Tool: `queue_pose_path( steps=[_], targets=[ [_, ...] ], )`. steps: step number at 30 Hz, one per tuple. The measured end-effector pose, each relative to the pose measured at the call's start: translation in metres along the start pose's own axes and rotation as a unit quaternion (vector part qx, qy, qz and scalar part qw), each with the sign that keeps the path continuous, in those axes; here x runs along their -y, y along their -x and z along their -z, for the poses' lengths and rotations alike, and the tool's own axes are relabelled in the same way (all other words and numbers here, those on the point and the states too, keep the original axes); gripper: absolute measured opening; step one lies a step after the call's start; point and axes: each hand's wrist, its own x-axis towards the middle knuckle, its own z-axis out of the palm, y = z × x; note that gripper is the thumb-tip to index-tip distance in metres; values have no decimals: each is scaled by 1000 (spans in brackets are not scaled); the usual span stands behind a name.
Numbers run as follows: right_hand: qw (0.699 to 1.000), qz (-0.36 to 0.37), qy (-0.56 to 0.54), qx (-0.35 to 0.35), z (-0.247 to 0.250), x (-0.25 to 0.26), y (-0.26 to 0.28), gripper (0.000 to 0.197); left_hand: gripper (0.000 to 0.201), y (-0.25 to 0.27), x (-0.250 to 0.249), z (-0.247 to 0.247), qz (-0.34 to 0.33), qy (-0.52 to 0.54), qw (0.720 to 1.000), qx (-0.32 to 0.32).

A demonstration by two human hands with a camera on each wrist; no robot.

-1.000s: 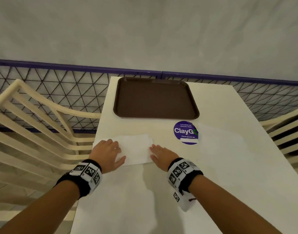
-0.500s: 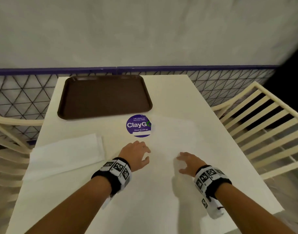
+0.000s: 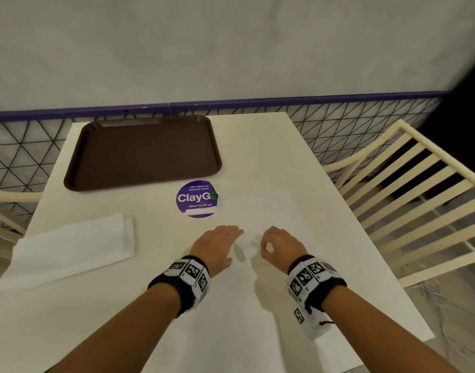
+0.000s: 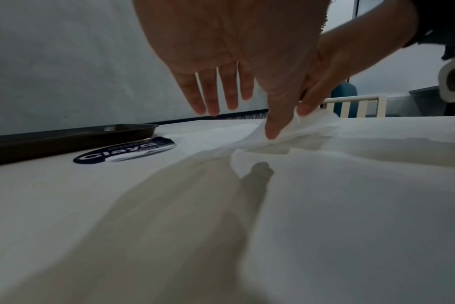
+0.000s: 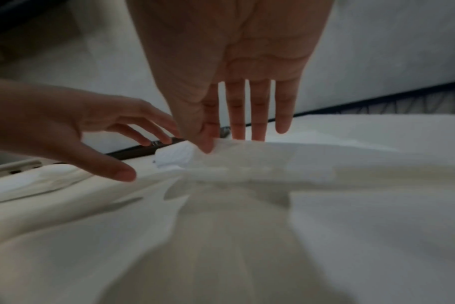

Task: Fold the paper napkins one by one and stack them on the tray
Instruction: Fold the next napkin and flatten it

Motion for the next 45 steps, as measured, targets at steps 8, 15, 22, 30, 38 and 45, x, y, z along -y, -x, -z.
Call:
queue_pose_path(
  steps=[8, 15, 22, 30, 38, 45],
  targets=[
    [997, 74, 7, -7, 36, 17, 5, 45, 34, -8, 1, 37, -1, 87, 992, -91],
    [977, 143, 126, 94, 16, 25, 3, 46, 47, 67, 41, 25, 76, 178, 980, -54],
    [960, 198, 58, 191, -20, 61, 4, 36, 33, 153, 56, -12, 186, 204, 961, -20],
    [963, 141, -17, 228, -25, 88, 1, 17, 47, 190, 74, -28, 274, 242, 930, 34],
    [952, -48, -211, 215, -32, 85, -33, 35, 22, 159, 106, -24, 364, 387, 844, 71],
    [952, -74, -239, 174, -42, 86, -48, 20, 33, 142, 117, -26, 412, 416, 808, 72]
  ],
)
